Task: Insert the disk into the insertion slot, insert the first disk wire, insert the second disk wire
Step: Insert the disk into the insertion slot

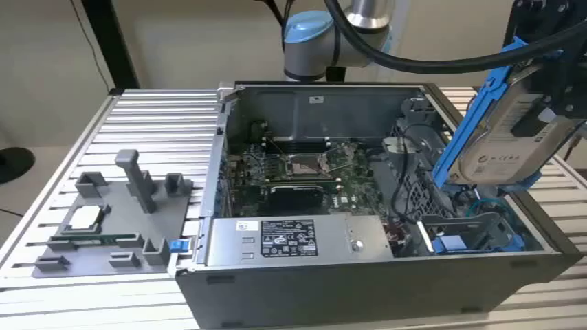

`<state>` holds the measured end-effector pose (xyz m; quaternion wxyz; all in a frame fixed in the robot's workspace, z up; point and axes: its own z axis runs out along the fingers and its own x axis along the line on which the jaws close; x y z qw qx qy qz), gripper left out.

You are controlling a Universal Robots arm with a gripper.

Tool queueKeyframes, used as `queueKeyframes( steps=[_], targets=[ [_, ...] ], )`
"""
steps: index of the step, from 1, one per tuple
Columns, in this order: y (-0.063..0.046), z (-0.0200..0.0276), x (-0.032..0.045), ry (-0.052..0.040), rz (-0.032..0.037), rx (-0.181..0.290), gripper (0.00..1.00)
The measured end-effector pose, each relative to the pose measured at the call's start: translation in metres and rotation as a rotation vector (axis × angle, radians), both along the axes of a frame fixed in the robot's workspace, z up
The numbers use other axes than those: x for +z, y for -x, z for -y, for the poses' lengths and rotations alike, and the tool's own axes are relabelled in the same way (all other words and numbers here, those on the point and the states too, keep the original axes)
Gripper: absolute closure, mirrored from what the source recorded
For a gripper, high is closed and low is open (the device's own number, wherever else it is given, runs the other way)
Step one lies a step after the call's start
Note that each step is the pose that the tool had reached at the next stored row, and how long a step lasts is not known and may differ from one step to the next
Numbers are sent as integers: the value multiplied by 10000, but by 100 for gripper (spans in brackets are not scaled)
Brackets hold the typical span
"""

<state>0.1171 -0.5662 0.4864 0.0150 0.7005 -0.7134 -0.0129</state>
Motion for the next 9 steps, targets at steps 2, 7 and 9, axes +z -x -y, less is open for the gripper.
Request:
queueKeyframes(
  steps=[2,7,9],
  targets=[
    [0,0,0,0,0,0,100],
    [0,3,-13,0,0,0,100],
    [-1,9,-29,0,0,0,100]
  ],
)
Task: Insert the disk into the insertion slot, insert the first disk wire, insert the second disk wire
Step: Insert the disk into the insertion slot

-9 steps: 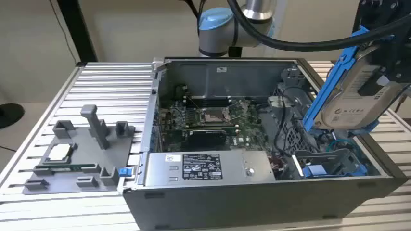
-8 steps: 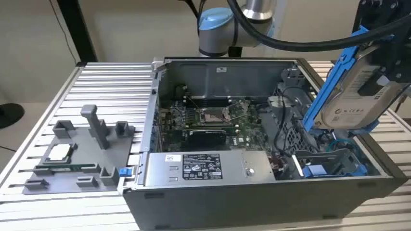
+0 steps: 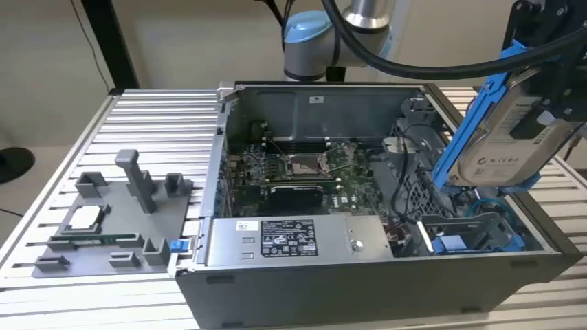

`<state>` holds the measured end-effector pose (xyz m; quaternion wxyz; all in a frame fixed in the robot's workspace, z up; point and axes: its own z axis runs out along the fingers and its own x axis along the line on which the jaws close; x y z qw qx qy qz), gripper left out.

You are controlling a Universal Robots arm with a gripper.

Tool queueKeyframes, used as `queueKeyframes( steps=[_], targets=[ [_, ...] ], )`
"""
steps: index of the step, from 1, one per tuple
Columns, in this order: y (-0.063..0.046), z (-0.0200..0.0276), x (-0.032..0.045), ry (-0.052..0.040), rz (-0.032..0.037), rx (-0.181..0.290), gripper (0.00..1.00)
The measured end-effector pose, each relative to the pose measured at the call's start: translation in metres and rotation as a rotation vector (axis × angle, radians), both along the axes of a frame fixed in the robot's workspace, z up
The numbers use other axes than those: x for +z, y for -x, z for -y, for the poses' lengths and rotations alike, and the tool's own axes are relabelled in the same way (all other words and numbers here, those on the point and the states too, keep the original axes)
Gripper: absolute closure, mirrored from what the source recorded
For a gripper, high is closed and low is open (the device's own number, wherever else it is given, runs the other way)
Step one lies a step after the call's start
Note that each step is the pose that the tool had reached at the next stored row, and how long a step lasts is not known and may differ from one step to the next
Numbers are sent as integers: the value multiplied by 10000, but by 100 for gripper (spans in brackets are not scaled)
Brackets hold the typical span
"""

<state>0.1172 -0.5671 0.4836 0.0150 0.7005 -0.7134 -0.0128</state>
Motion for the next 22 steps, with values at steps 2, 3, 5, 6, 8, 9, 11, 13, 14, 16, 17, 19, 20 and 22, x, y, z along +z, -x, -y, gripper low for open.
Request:
queueKeyframes(
  steps=[2,3,5,6,8,9,11,13,14,16,17,19,20,22],
  targets=[
    [-3,3,-16,1,0,1,100],
    [-4,5,-24,0,0,1,100],
    [-9,8,-39,-1,0,1,100],
    [-12,11,-47,-2,0,1,100],
    [-16,13,-60,1,0,0,100],
    [-18,15,-66,-1,0,1,100],
    [-19,16,-68,4,0,0,100],
    [-19,16,-69,2,-4,1,100],
    [-20,16,-70,2,-8,0,100],
    [-20,16,-70,3,-8,0,100],
    [-21,17,-73,2,-8,1,100],
    [-27,21,-82,0,-7,2,100],
    [-29,22,-86,1,-7,1,100],
    [-34,25,-98,3,-8,1,100]
  ],
)
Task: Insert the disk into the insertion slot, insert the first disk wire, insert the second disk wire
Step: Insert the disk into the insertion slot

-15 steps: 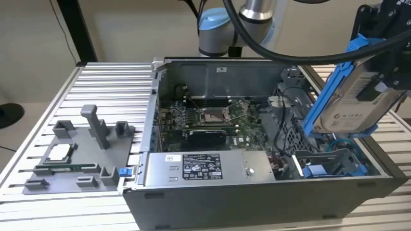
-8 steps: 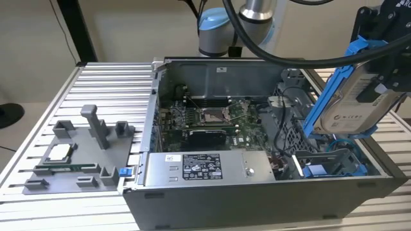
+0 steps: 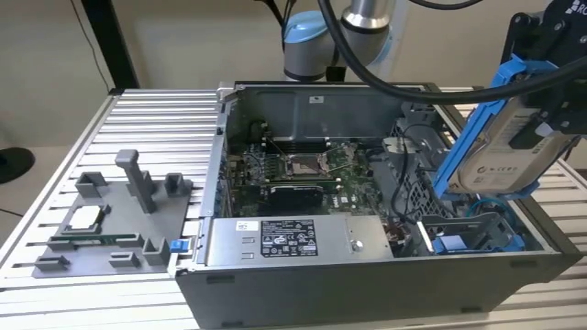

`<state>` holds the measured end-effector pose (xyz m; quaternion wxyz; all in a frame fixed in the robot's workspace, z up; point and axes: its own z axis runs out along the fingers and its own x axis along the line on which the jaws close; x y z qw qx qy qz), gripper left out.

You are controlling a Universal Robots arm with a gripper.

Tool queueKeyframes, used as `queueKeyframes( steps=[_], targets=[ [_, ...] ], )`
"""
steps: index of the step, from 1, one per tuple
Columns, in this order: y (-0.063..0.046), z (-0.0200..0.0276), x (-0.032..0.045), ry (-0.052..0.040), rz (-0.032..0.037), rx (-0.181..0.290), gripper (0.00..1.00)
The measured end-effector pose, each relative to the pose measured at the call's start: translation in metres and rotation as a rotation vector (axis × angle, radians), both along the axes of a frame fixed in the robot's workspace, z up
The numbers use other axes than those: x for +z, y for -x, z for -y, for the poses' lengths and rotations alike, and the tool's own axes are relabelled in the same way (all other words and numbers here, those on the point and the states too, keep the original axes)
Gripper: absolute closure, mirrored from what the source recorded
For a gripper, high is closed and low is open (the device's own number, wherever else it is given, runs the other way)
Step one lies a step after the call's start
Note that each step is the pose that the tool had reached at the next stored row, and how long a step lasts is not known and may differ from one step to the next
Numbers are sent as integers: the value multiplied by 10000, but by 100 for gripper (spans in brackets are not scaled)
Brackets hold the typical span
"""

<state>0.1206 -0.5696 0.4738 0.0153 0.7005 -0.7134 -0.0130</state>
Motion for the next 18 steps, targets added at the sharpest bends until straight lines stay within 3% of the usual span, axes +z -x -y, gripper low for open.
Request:
queueKeyframes(
  steps=[18],
  targets=[
    [-18,36,-153,0,0,0,100]
  ],
)
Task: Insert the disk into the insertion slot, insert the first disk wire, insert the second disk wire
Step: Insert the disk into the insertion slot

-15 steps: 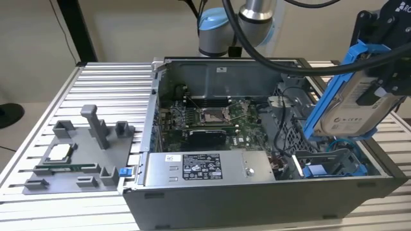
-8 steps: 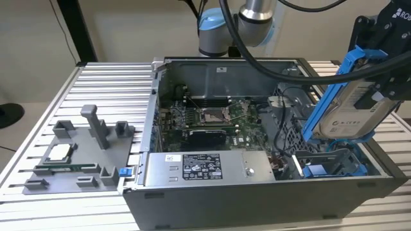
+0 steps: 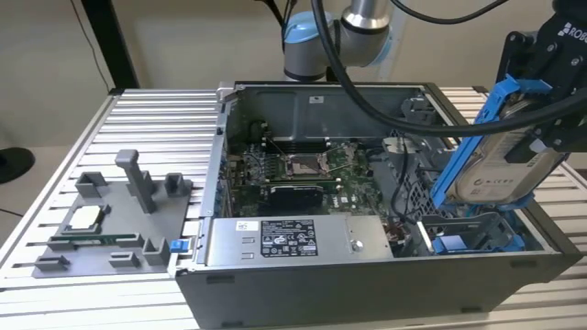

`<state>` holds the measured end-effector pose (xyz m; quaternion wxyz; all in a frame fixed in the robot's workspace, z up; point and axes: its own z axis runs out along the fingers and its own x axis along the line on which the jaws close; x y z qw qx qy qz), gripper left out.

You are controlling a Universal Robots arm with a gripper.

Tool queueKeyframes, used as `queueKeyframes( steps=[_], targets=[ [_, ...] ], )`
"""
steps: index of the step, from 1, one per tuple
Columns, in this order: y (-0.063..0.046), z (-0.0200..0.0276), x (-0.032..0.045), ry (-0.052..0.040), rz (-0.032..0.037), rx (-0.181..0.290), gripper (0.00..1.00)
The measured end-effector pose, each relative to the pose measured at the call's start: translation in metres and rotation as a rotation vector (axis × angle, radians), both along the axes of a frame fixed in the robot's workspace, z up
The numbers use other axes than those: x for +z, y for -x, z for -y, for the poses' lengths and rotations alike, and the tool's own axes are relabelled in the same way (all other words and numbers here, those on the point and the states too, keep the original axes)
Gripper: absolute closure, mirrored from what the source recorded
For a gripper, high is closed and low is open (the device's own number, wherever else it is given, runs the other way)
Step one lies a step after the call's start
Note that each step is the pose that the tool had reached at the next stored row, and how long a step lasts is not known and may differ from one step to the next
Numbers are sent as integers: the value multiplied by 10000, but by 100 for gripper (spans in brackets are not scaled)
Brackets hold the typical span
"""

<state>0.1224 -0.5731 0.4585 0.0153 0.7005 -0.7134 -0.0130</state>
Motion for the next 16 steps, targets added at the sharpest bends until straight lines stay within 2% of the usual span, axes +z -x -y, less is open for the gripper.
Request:
queueKeyframes(
  steps=[8,16],
  targets=[
    [-9,27,-61,0,-1,0,100],
    [-9,28,-75,-2,-7,0,100]
  ],
)
